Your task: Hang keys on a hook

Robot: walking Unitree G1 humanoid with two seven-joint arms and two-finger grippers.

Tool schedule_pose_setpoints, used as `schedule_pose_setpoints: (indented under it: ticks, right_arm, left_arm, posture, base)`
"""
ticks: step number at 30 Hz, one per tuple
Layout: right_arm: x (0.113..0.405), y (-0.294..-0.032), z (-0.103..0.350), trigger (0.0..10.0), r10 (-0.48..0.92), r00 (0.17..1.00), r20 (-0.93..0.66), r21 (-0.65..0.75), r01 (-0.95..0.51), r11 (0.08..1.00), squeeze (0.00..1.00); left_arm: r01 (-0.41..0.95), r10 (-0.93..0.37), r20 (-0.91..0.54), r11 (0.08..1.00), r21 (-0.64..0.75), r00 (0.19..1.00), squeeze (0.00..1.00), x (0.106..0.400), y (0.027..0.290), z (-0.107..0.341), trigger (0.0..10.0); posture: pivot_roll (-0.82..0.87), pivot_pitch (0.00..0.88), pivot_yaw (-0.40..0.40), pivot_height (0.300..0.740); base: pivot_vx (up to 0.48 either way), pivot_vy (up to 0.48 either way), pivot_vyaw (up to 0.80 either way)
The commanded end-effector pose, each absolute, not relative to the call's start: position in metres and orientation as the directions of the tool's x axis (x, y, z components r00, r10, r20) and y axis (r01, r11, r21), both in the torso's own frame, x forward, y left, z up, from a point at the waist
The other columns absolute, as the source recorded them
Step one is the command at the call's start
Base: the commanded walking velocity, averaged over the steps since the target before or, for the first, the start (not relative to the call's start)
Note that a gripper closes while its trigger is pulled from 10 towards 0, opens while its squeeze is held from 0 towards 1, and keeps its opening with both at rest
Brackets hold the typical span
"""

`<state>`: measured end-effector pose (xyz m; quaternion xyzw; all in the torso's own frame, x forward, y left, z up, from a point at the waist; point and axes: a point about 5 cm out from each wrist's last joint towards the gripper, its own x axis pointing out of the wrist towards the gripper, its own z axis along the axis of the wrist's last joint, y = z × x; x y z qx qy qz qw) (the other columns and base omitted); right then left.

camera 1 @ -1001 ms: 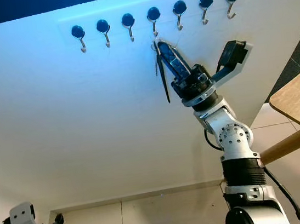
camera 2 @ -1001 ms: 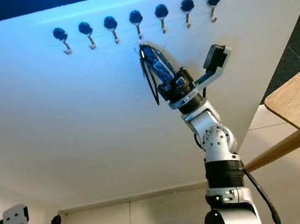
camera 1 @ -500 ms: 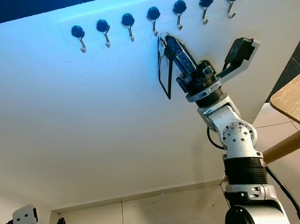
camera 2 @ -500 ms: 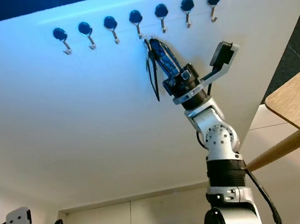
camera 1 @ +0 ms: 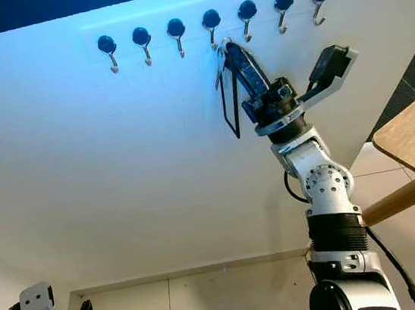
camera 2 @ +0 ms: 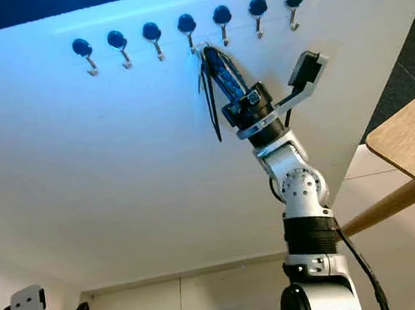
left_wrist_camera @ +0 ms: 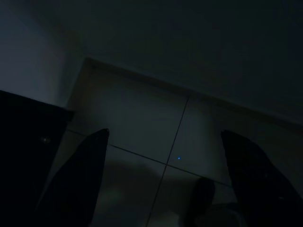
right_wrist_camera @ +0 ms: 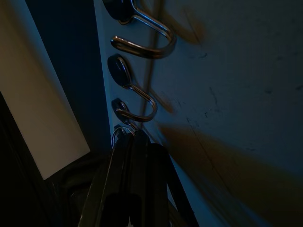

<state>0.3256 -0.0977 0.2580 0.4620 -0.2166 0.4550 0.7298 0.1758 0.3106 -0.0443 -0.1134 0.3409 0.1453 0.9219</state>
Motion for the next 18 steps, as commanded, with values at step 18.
schedule_pose_setpoints:
  ticks: [18]
  right_arm:
    - [0.322, -0.075, 0.262, 10.0, 0.521, 0.458, 0.720, 0.471, -0.874, 0.118, 0.00]
  left_arm:
    - [-0.310, 0.155, -0.642, 0.941, -0.135, 0.750, 0.00, 0.187, 0.300, -0.043, 10.0]
  posture:
    - [-0.09, 0.119, 0.090, 0.740]
  base:
    - [0.000, 0.000, 0.00]
